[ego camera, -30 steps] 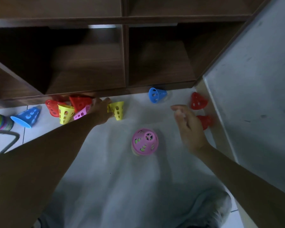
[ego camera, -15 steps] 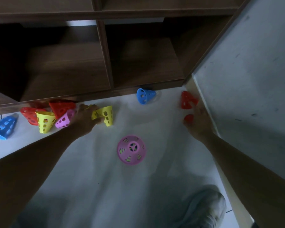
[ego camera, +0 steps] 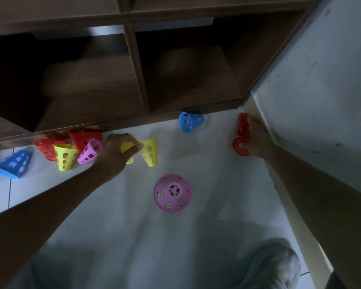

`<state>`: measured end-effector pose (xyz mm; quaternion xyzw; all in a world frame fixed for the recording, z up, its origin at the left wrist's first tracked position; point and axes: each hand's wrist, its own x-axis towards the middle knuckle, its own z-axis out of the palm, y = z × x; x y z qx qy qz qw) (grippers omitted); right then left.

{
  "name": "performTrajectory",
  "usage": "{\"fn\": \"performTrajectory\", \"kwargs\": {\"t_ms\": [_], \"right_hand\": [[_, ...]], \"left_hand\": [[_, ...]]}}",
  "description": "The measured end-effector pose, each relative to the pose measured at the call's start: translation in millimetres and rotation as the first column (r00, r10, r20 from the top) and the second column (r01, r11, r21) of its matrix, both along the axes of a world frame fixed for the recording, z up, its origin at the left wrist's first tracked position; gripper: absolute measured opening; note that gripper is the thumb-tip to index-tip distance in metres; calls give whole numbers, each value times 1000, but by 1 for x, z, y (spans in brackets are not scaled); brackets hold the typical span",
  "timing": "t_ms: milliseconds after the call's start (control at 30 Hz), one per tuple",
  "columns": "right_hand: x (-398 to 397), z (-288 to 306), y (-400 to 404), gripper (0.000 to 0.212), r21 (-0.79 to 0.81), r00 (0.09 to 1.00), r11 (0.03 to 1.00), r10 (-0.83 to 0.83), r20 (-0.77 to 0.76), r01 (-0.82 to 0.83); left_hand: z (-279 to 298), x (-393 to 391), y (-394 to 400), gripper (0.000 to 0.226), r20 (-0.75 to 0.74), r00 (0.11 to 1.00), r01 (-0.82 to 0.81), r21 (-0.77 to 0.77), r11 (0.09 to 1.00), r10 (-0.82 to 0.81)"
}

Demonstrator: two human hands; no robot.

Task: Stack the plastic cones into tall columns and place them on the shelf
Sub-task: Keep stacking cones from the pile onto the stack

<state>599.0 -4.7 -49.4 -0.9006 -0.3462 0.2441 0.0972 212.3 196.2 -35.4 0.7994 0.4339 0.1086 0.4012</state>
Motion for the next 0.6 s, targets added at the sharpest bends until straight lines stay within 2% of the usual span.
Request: {"fn": "performTrajectory", "kwargs": {"t_ms": [133,267,333,433,500,600], "right_hand": [[-5,-1,-1,98,7,998,1000,24,63,-25],[-14,-2,-10,89,14,999,999,32,43,-33],[-9,-5,-14,90,47,999,998,33,24,-34],[-23,24,-13,91,48,997,998,46,-59,-44],[-26,37,-11,92,64,995,998,19,-101,-13],[-25,50,-10,100,126,996,991,-39,-82,49]], "left_hand": [[22,6,-2,23,71,997,-15,35,999,12],[39,5,-3,21,76,997,10,-125,992,-1],[52,5,-6,26,122,992,12,-204,979,13],[77,2,-10,26,193,980,10,-284,959,47],[93,1,-12,28,205,977,5,-294,956,58],[119,0,-22,23,205,979,55,-312,948,10]]}}
